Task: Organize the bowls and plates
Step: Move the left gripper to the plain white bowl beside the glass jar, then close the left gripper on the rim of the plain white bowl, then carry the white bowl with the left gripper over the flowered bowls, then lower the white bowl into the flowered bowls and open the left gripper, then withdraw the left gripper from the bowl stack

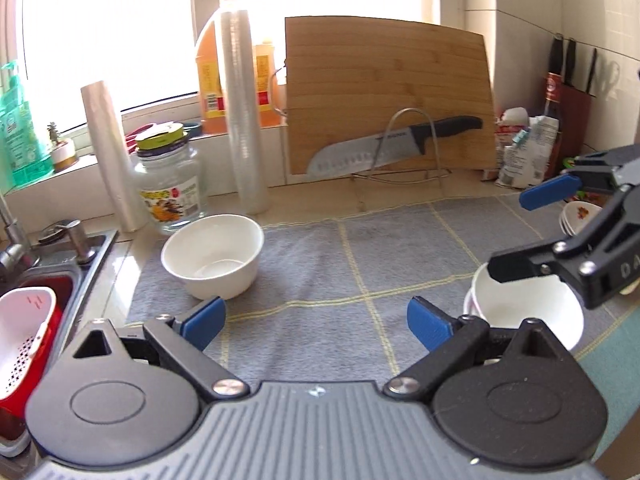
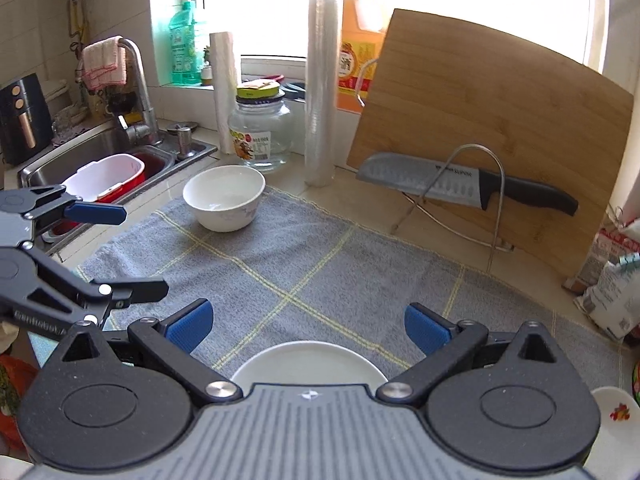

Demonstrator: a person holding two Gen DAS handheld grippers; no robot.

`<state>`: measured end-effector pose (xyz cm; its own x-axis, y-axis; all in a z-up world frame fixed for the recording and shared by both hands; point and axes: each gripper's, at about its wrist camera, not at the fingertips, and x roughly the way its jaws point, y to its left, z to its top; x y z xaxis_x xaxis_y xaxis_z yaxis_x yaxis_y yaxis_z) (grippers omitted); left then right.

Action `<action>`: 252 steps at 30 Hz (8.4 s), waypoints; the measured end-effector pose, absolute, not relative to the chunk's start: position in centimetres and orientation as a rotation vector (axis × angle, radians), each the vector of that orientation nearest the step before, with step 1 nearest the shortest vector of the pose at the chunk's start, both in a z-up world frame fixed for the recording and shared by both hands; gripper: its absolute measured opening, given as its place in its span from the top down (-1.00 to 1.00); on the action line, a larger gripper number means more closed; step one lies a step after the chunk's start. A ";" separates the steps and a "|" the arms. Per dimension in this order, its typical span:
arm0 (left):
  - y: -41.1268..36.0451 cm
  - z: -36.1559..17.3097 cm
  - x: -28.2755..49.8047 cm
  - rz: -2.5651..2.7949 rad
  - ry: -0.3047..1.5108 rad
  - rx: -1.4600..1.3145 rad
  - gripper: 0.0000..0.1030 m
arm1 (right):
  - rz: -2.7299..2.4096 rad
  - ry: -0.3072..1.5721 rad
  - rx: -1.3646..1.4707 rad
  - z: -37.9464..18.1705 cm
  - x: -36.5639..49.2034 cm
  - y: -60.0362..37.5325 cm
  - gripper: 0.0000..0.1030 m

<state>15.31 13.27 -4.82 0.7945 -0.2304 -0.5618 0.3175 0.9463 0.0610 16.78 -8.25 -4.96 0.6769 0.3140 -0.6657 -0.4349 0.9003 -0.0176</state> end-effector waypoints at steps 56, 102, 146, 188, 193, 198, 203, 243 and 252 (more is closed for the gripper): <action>22.5 -12.4 38.2 -0.717 0.852 0.235 -0.17 | 0.346 0.868 -0.250 -12.6 32.6 11.8 -0.75; 20.3 -8.4 32.0 -0.773 0.829 0.245 -0.02 | 0.398 0.827 -0.214 -7.7 26.0 8.5 -0.69; 7.2 -4.0 21.9 -0.997 0.722 0.361 -0.02 | 0.205 0.782 -0.150 -3.8 13.9 -3.0 -0.69; -0.2 -6.4 20.4 -1.131 0.774 0.442 -0.03 | 0.102 0.863 -0.044 -6.1 11.7 -8.5 -0.70; -0.2 -6.6 20.3 -1.129 0.771 0.448 -0.04 | 0.104 0.872 -0.041 -6.4 12.1 -8.6 -0.70; -0.2 -6.7 20.2 -1.127 0.767 0.458 -0.04 | 0.112 0.872 -0.037 -6.4 12.2 -8.6 -0.70; -0.2 -6.6 20.2 -1.130 0.762 0.464 -0.06 | 0.112 0.874 -0.034 -6.4 12.2 -8.7 -0.70; 3.7 -5.9 17.3 -1.069 0.658 0.335 -0.51 | 0.077 0.881 0.027 -7.3 10.4 -10.2 -1.00; 4.6 -7.0 16.5 -1.022 0.676 0.294 -0.51 | 0.074 0.905 0.034 -7.9 9.9 -10.5 -1.00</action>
